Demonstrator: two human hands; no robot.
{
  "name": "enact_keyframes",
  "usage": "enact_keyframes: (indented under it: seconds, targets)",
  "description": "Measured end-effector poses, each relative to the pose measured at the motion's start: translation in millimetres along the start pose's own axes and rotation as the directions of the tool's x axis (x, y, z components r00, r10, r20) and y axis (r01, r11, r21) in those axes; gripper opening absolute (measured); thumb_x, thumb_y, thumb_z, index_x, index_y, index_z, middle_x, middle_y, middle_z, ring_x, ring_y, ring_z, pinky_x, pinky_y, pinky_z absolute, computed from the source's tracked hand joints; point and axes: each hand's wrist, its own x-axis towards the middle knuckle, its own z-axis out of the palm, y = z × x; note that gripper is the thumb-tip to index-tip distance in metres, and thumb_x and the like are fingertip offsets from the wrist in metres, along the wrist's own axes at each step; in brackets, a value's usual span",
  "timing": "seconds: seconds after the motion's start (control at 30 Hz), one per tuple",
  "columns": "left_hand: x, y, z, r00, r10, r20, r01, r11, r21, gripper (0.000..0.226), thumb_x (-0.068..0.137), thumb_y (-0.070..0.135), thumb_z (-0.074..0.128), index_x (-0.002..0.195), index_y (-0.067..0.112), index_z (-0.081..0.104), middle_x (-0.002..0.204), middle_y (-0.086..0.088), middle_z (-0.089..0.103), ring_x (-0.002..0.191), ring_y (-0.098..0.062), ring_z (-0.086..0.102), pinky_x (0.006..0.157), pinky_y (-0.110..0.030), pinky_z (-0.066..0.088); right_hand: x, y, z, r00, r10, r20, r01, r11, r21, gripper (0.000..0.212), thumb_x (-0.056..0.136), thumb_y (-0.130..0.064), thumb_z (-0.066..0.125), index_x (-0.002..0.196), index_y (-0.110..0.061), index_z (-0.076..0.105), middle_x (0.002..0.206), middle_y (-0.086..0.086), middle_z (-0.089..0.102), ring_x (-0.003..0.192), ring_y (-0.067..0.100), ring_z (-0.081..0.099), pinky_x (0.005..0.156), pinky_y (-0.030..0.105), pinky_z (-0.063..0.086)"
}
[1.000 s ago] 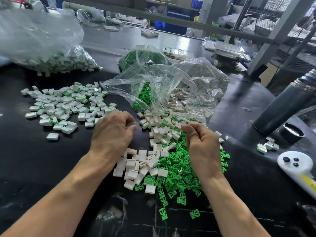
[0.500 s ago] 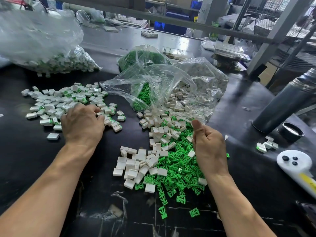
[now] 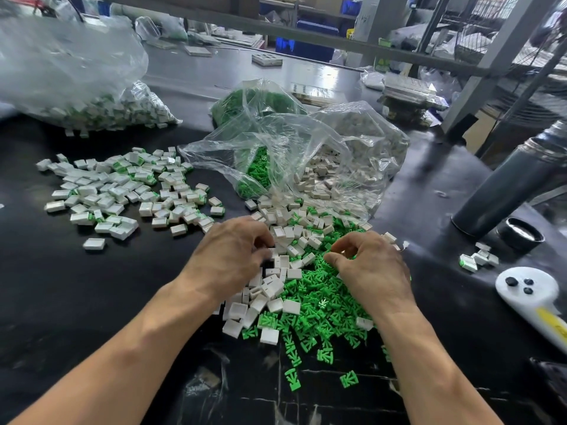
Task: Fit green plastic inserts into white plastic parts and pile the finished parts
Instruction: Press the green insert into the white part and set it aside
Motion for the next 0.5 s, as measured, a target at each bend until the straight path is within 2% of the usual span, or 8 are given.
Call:
enact_keyframes:
  seconds: [0.07, 0.17, 0.33, 0.5]
  targets:
    - [0.3, 2.2, 2.5, 1.0, -0.006, 0.02, 0.006, 1.0, 0.014, 0.01, 0.091, 0.034, 0.074, 0.1, 0.035, 0.069, 0.1, 0.021, 0.06, 0.097, -0.003, 0.058, 0.1, -0.035, 0.051, -0.6, -2.1, 0.2, 1.0, 0.005, 0.009, -0.005, 1.0, -0.029, 0.015, 0.086, -0.05, 0.078, 0.089, -0.037, 0.072, 0.103, -0.011, 0.064, 0.1, 0.015, 0.06, 0.087, 0.032, 0.047]
    - [1.0, 3.1, 3.2, 1.0, -0.006, 0.023, 0.005, 1.0, 0.022, 0.01, 0.091, 0.035, 0.074, 0.1, 0.036, 0.069, 0.101, 0.02, 0.061, 0.1, -0.005, 0.058, 0.103, -0.038, 0.049, -1.8, -5.3, 2.9, 1.0, -0.012, 0.003, 0.012, 0.999, -0.046, 0.012, 0.089, -0.045, 0.077, 0.087, -0.035, 0.07, 0.101, -0.011, 0.062, 0.097, 0.015, 0.059, 0.082, 0.03, 0.044]
    - [3.1, 1.7, 5.0, 0.999, 0.018, 0.029, -0.019, 0.999, 0.045, 0.018, 0.089, 0.035, 0.076, 0.106, 0.036, 0.071, 0.104, 0.017, 0.061, 0.101, -0.009, 0.057, 0.099, -0.036, 0.048, -3.2, -7.8, 5.9, 0.999, -0.036, -0.029, 0.033, 0.996, -0.08, 0.011, 0.093, -0.038, 0.072, 0.085, -0.032, 0.069, 0.097, -0.011, 0.056, 0.092, 0.011, 0.049, 0.08, 0.027, 0.036]
    - [2.6, -0.9, 6.9, 0.999, 0.049, 0.004, -0.049, 0.998, 0.042, 0.01, 0.092, 0.036, 0.073, 0.101, 0.035, 0.069, 0.1, 0.019, 0.058, 0.096, -0.005, 0.055, 0.092, -0.028, 0.047, -2.7, -8.1, 7.1, 0.999, -0.042, -0.033, 0.039, 0.997, -0.066, 0.009, 0.092, -0.037, 0.071, 0.086, -0.032, 0.067, 0.096, -0.011, 0.054, 0.093, 0.013, 0.05, 0.08, 0.028, 0.035]
